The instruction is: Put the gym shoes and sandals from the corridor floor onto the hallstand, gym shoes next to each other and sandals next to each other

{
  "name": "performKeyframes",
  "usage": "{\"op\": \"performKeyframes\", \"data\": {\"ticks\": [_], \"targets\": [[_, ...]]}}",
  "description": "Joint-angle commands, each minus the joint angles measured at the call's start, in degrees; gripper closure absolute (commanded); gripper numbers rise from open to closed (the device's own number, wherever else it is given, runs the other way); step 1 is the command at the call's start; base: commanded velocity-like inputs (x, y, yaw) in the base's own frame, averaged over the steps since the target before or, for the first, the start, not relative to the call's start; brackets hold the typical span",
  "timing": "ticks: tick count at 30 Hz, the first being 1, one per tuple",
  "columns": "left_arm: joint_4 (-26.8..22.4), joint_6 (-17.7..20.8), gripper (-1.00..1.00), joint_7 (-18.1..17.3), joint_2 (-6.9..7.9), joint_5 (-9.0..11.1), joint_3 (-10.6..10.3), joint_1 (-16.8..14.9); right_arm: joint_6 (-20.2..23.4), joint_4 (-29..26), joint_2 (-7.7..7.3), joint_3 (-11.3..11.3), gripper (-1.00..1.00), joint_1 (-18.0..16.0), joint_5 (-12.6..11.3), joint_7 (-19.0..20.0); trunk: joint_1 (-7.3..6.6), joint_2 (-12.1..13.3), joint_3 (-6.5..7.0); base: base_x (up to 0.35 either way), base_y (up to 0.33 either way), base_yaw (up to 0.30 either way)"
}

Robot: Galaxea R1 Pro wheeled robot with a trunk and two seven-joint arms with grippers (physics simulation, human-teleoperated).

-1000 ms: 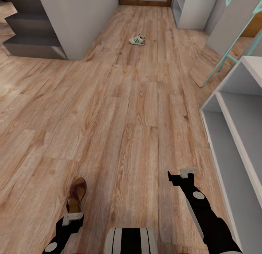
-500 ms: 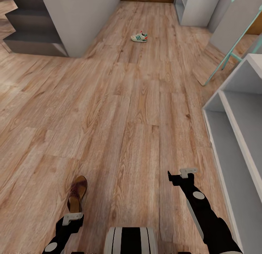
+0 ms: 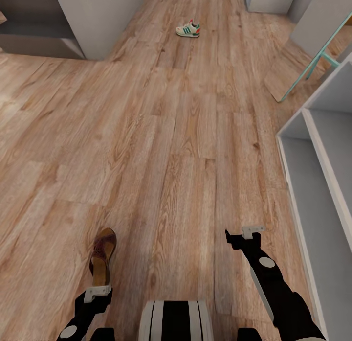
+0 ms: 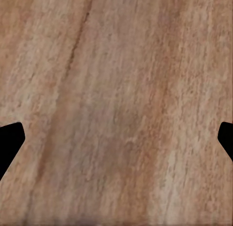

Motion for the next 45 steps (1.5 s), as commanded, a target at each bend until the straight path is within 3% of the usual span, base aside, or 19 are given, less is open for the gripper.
{"op": "performKeyframes", "data": {"ticks": [1, 19, 45], "targets": [[0.0, -0.2, -1.0, -0.1, -0.02, -0.1, 0.2, 0.0, 0.4, -0.1, 0.0, 0.0, -1.0, 0.0, 0.5, 0.0, 0.01, 0.0, -0.33, 0.0, 0.0, 0.0], [0.1, -0.2, -1.0, -0.1, -0.02, -0.1, 0.1, 0.0, 0.4, -0.1, 0.0, 0.0, -1.0, 0.0, 0.5, 0.0, 0.01, 0.0, -0.6, 0.0, 0.0, 0.0], [0.1, -0.2, -1.0, -0.1, -0.02, -0.1, 0.2, 0.0, 0.4, -0.1, -0.02, 0.0, -1.0, 0.0, 0.5, 0.0, 0.01, 0.0, -0.6, 0.088, 0.0, 0.0]]}}
